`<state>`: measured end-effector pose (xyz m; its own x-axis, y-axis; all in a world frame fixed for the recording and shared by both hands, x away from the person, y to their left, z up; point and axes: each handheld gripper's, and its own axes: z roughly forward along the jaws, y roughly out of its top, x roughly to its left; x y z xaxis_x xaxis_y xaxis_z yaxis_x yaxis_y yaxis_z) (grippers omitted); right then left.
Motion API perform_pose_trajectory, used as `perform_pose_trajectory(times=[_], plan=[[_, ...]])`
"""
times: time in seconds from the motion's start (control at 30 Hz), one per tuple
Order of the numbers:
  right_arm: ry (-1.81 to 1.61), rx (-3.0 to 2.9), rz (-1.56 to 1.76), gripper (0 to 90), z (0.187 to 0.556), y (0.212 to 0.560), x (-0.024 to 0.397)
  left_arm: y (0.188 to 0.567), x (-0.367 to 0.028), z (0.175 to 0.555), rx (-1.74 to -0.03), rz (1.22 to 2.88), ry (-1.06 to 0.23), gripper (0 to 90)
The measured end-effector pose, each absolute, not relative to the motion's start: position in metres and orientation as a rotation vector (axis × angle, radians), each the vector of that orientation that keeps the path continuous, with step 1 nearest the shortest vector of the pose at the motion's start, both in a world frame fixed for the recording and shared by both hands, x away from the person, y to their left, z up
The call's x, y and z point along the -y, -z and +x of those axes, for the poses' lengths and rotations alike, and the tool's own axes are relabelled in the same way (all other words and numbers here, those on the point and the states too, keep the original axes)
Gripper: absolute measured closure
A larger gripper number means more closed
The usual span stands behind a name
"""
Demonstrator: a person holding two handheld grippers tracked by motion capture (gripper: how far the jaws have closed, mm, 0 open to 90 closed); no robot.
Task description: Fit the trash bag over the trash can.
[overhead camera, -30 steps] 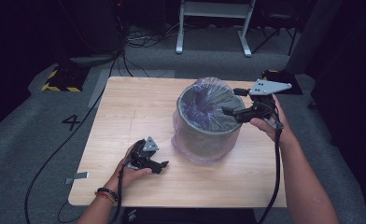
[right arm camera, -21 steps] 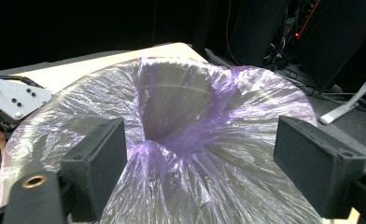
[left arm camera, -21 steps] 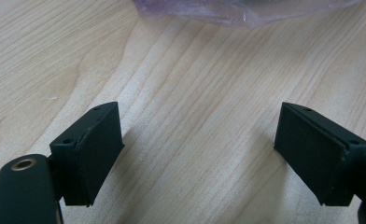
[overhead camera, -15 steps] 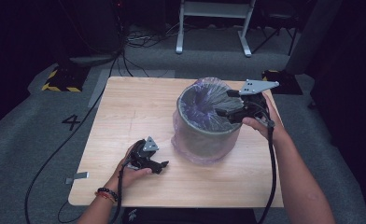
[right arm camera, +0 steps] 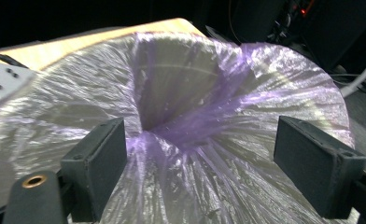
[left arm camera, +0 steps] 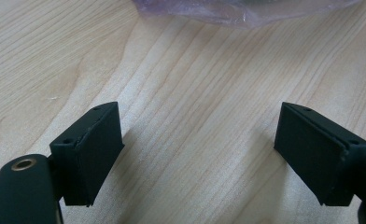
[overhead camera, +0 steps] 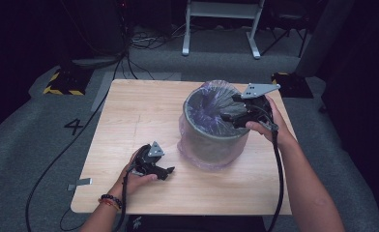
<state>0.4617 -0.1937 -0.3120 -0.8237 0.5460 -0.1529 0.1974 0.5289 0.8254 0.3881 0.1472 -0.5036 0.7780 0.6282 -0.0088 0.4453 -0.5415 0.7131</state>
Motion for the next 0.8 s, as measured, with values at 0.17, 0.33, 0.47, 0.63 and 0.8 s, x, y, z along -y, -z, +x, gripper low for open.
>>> perform_pose_trajectory(times=[0.17,0.33,0.47,0.63,0.8], plan=[[-1.180,-2.399,0.635,17.7,0.465,0.317,0.190,0.504,-0.147,0.388,-0.795,2.235,-0.320,14.9],[-1.151,-2.443,0.657,20.6,0.468,0.322,0.186,0.504,-0.147,0.388,-0.795,2.234,-0.321,15.0],[-1.151,-2.438,0.684,20.5,0.471,0.323,0.187,0.504,-0.147,0.388,-0.794,2.235,-0.321,15.0],[-1.097,-2.456,0.726,18.8,0.476,0.325,0.185,0.504,-0.147,0.388,-0.795,2.235,-0.320,15.0],[-1.067,-2.480,0.750,18.5,0.480,0.327,0.185,0.504,-0.147,0.388,-0.795,2.234,-0.321,14.9]])
